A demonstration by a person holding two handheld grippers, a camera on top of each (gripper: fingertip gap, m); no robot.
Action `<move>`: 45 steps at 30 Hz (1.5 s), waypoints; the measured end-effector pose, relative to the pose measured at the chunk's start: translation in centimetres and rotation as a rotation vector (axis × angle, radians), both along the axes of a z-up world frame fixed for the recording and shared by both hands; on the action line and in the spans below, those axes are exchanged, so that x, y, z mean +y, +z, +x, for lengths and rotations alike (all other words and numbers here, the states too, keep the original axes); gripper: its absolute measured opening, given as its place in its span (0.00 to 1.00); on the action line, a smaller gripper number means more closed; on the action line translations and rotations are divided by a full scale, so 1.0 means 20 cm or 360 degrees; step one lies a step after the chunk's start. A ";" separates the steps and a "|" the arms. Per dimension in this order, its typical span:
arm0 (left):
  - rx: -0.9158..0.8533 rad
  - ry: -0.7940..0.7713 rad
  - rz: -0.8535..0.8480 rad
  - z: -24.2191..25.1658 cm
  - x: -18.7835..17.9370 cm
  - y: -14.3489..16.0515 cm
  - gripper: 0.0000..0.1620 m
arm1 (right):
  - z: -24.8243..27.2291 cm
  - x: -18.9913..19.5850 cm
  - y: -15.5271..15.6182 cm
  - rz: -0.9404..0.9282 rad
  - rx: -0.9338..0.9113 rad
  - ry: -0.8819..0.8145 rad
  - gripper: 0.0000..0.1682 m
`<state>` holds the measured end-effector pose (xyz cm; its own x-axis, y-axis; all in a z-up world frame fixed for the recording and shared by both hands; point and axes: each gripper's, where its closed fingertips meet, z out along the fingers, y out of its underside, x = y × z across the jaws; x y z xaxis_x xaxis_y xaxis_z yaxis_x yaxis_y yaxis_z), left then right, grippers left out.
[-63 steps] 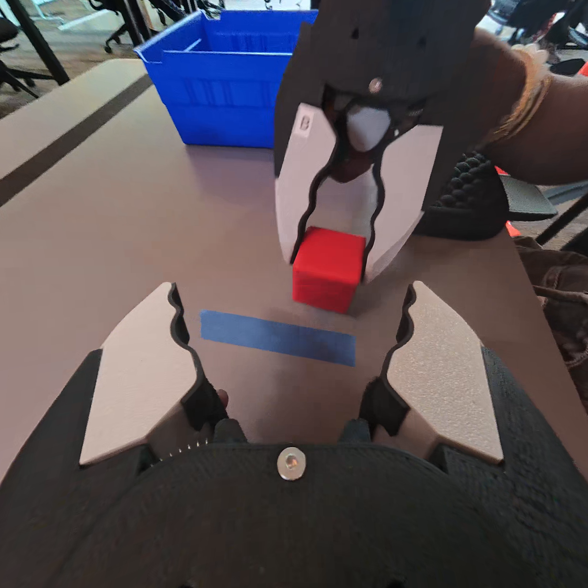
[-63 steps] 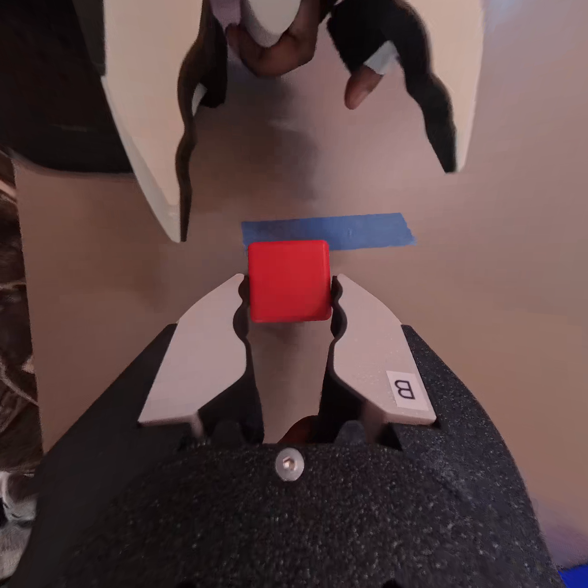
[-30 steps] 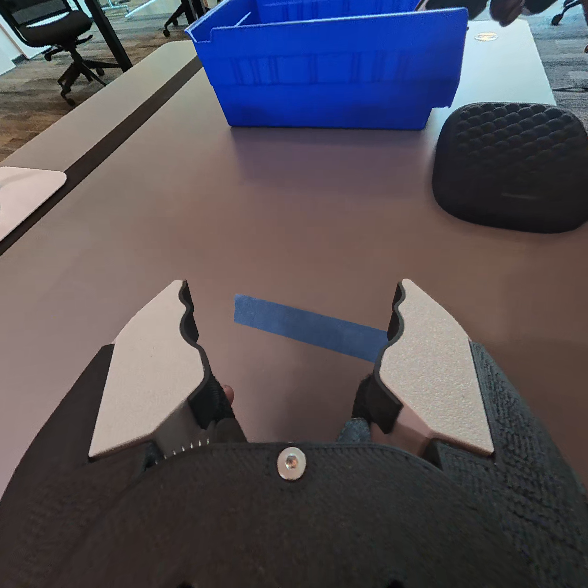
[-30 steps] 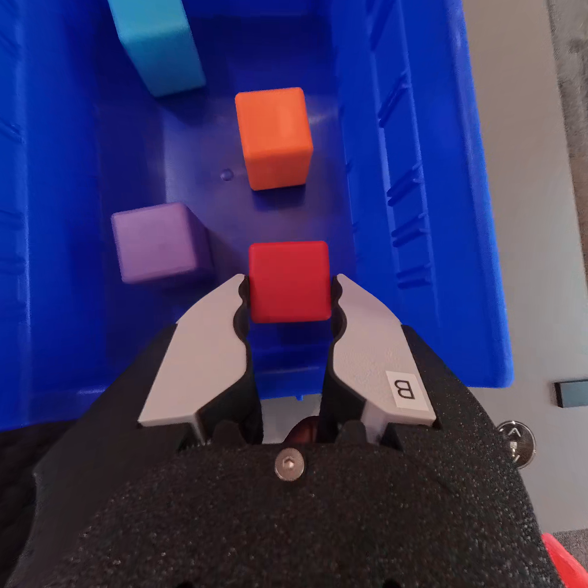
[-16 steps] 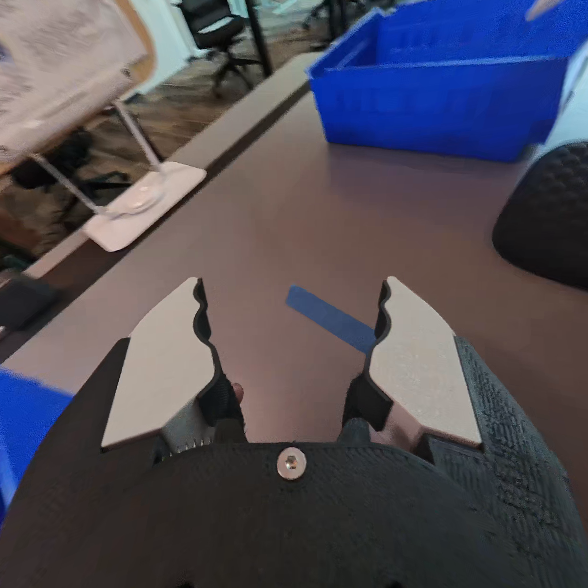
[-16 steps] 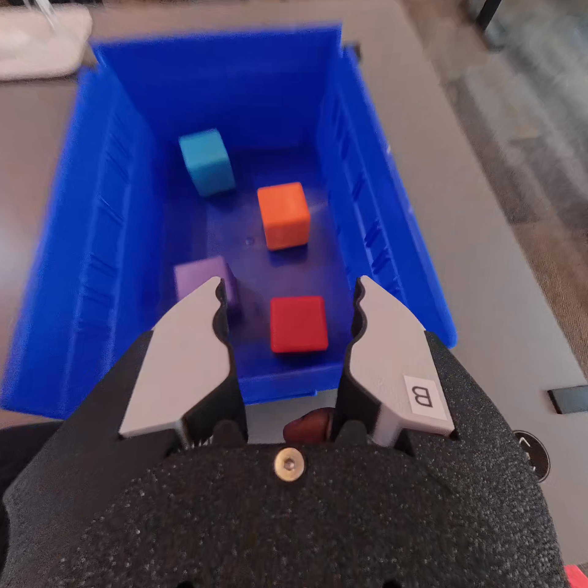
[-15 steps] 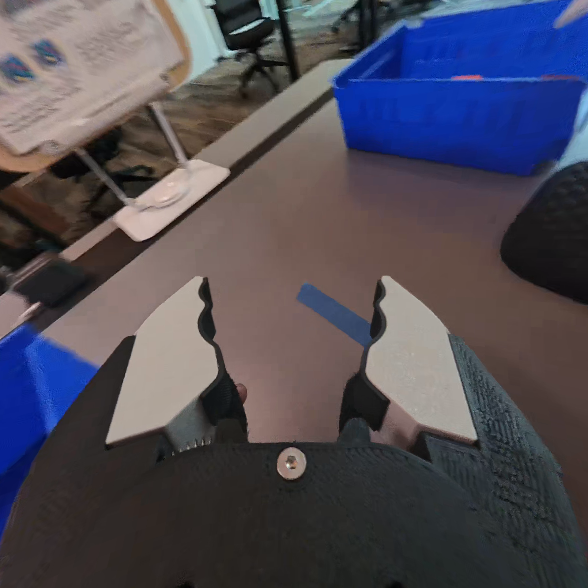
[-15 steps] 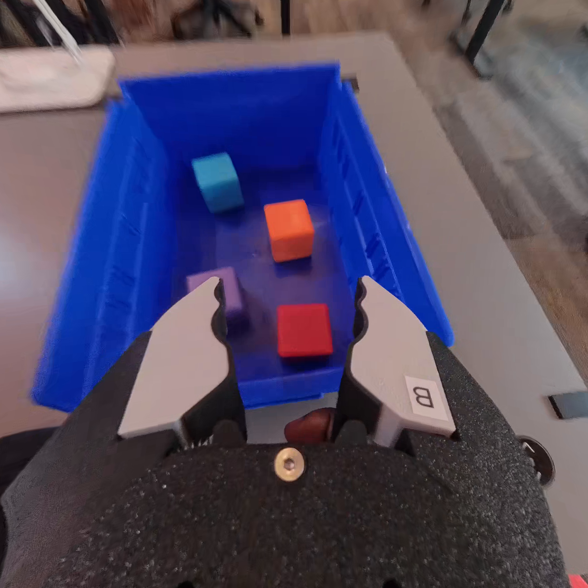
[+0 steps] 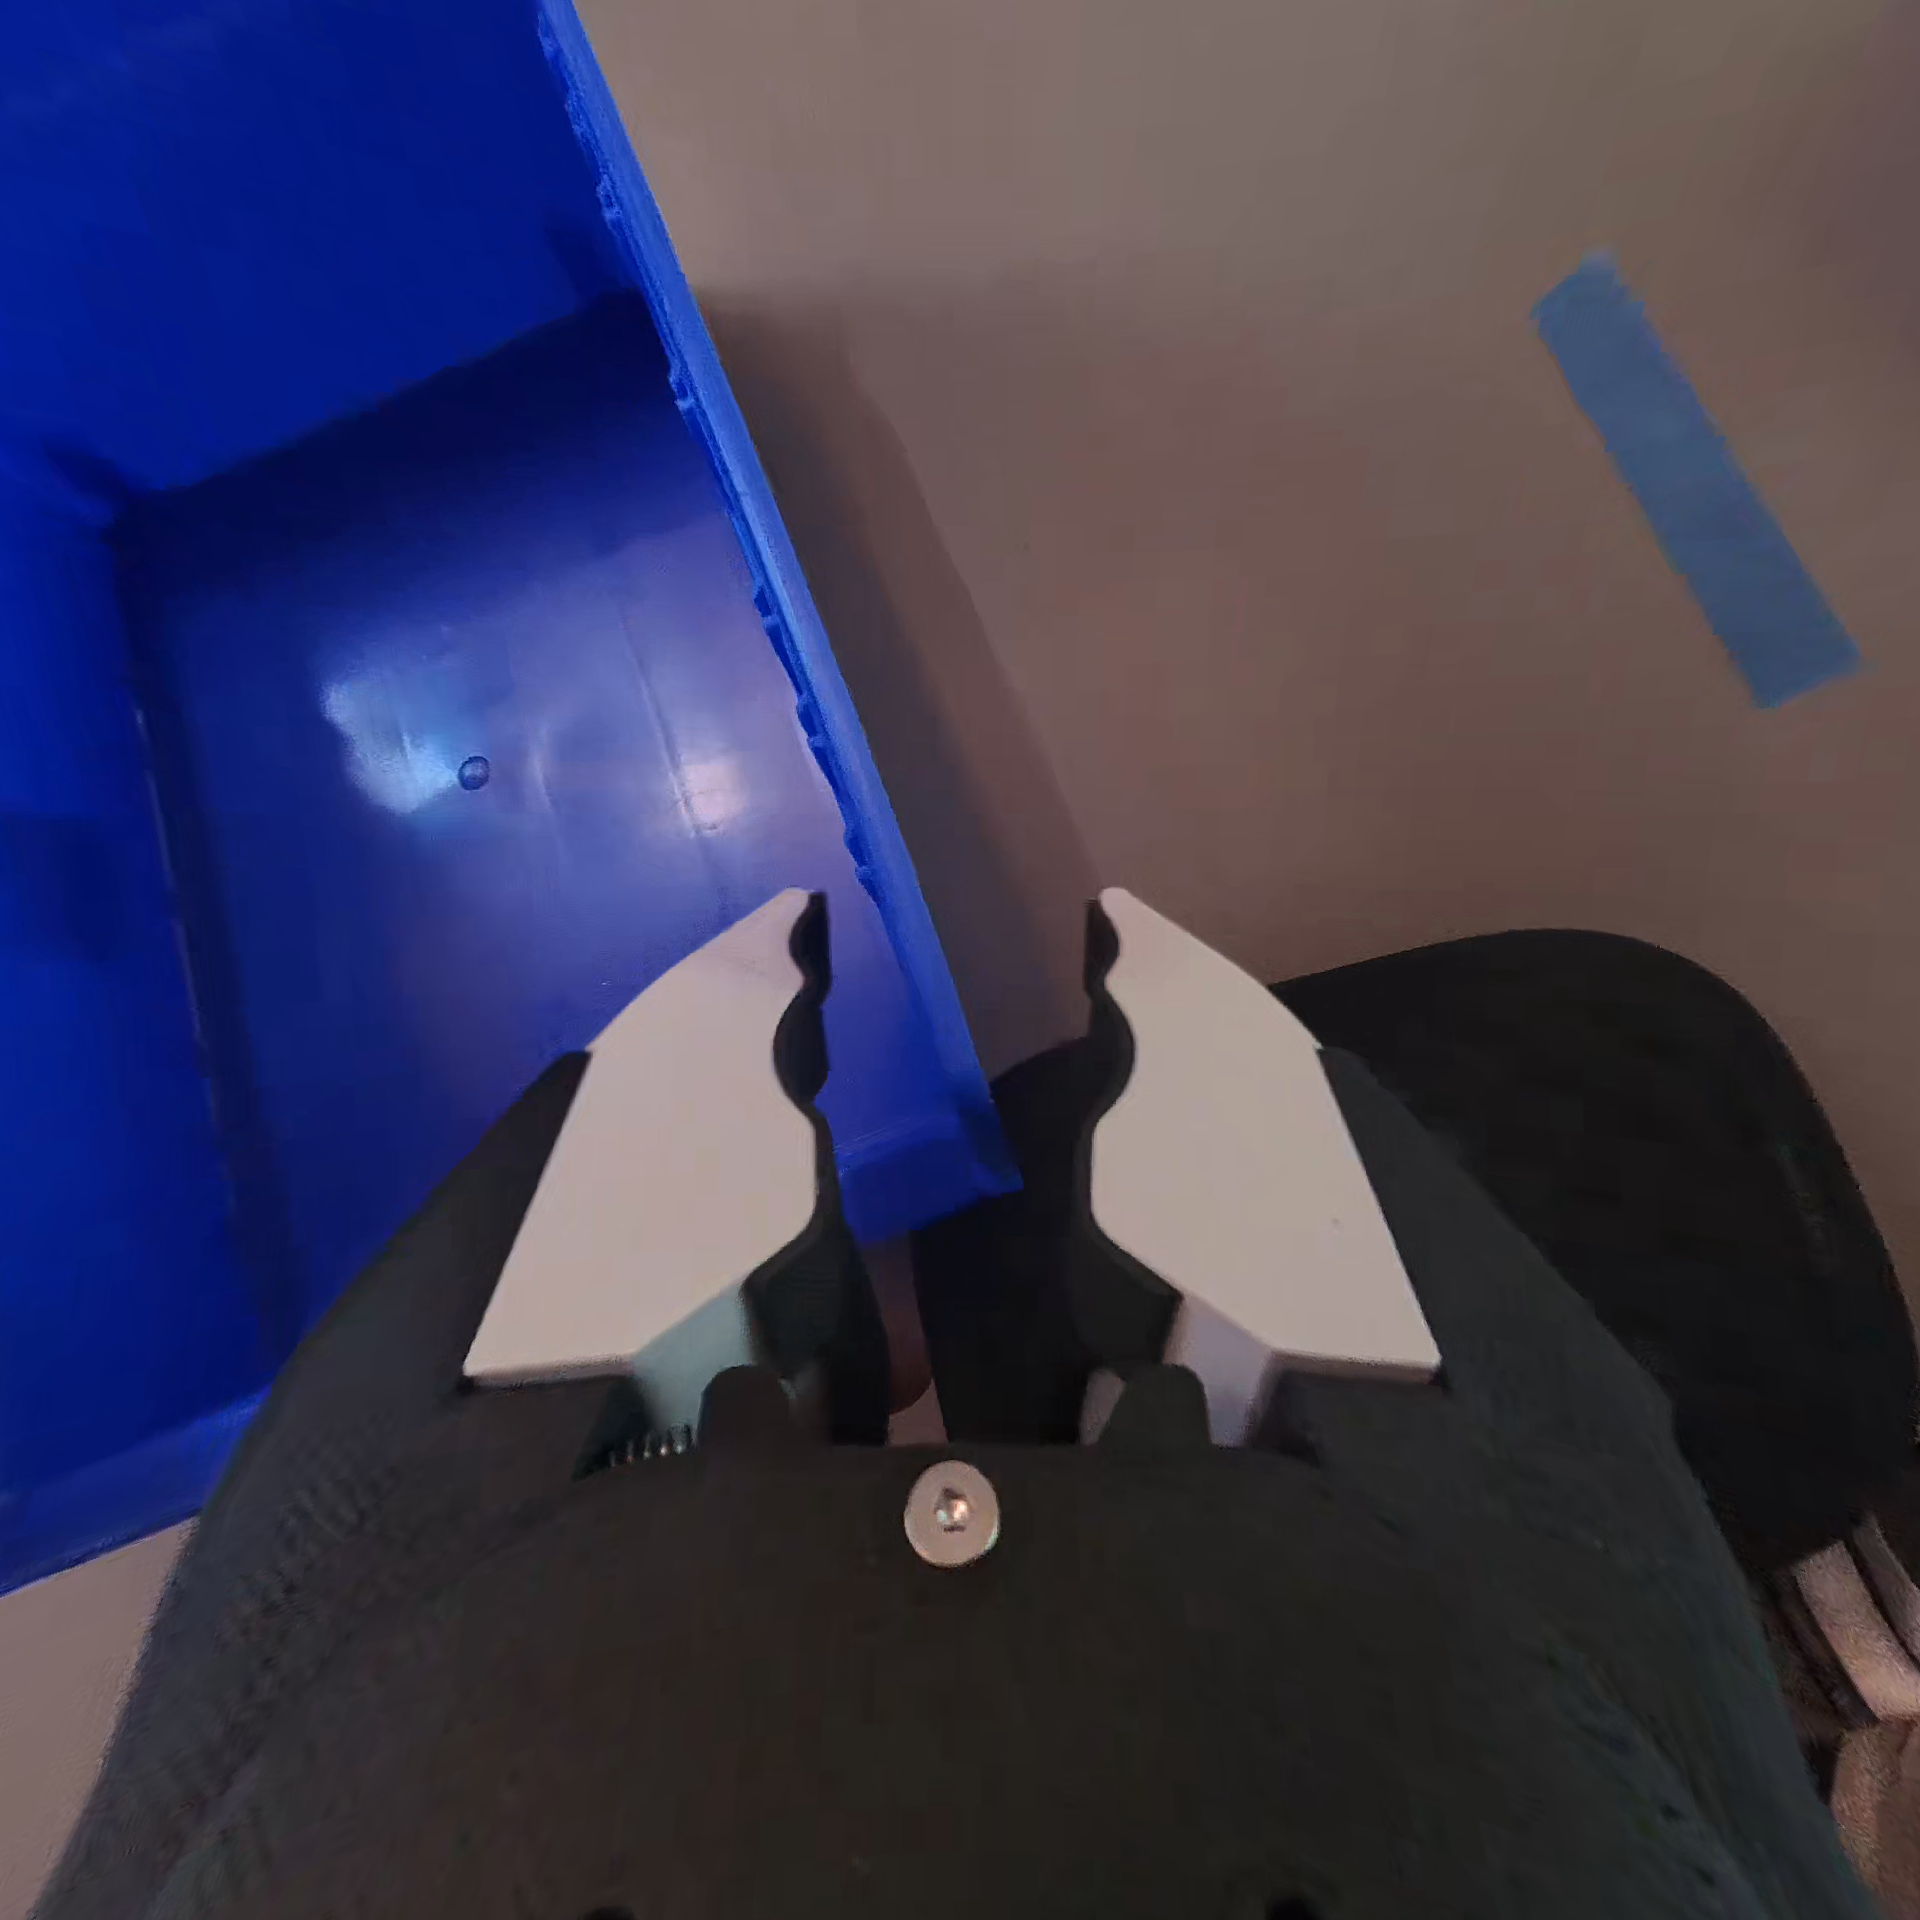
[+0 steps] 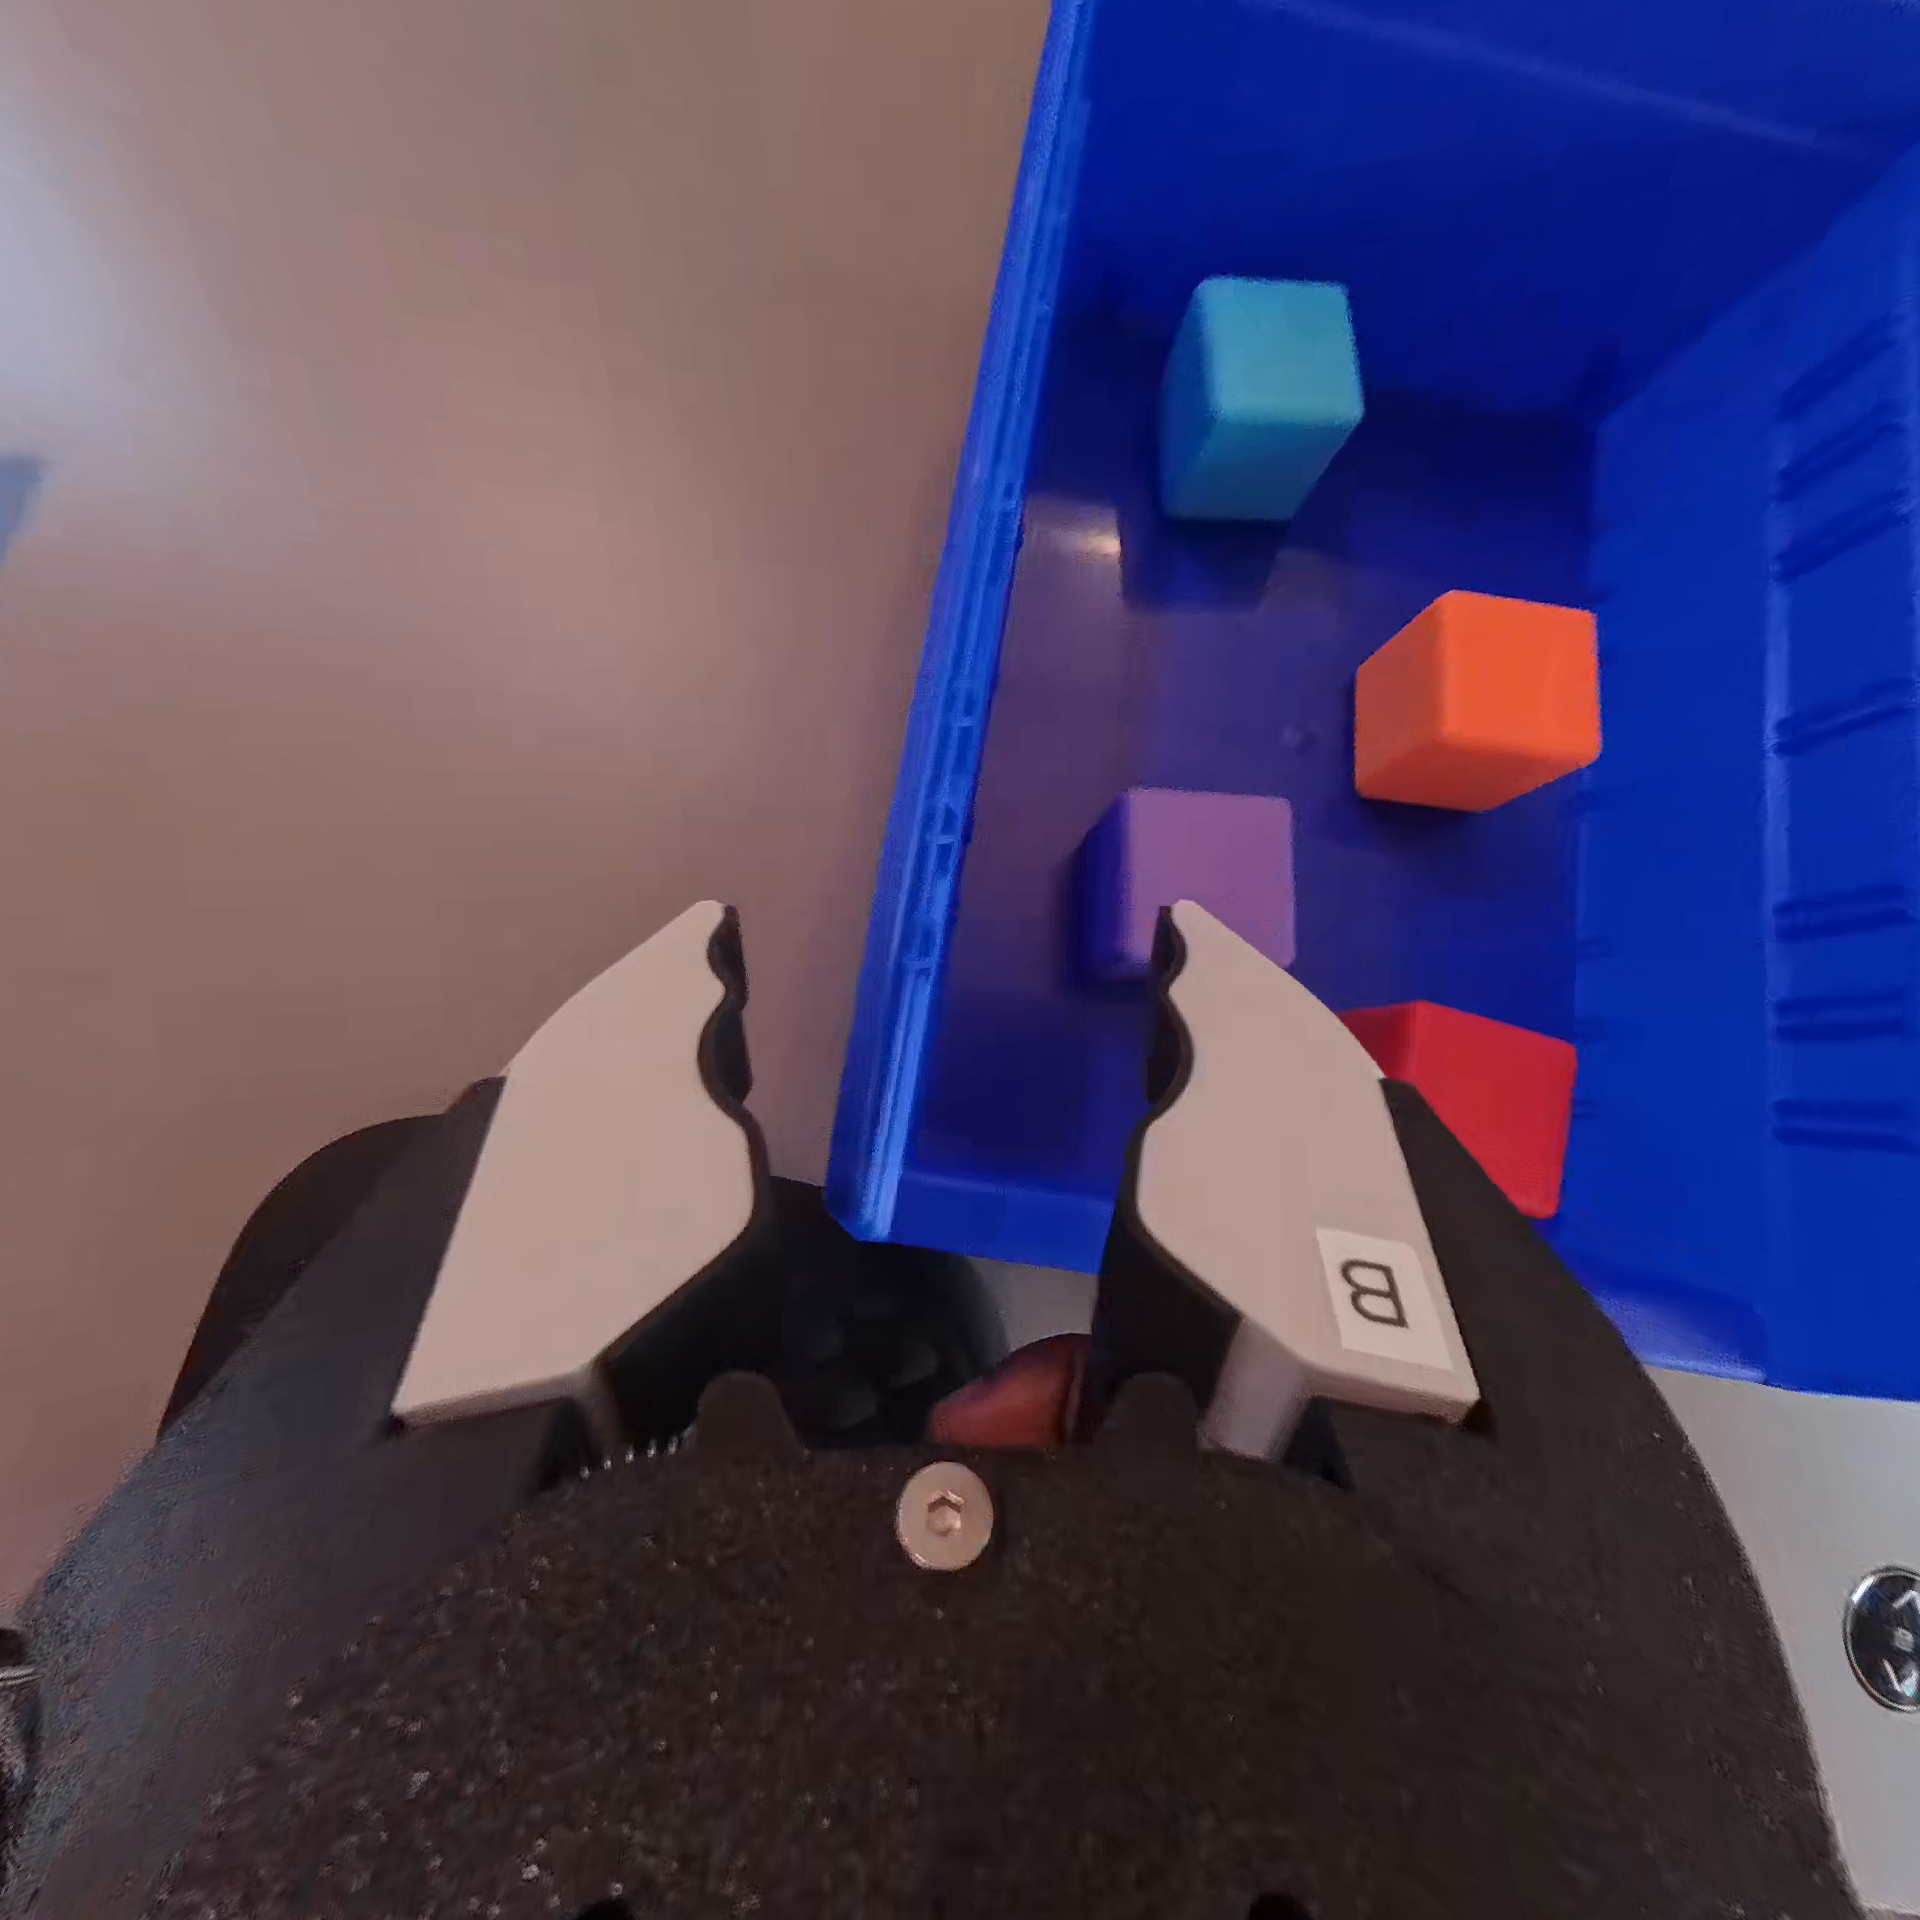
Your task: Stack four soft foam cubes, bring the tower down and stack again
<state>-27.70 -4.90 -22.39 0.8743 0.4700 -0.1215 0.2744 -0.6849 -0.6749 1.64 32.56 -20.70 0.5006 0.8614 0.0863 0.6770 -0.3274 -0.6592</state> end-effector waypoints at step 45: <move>-0.0060 -0.1621 0.0364 -0.52 0.56 -0.02 0.03 | 0.01 -0.45 -0.10 -0.0054 0.0388 0.2172 0.03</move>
<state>-38.02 6.34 -22.75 0.8711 -0.4833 -0.0869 -0.3377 -0.4610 -0.8206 1.75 23.53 -22.80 -0.7311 0.6764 0.0890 0.3411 0.4753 -0.8110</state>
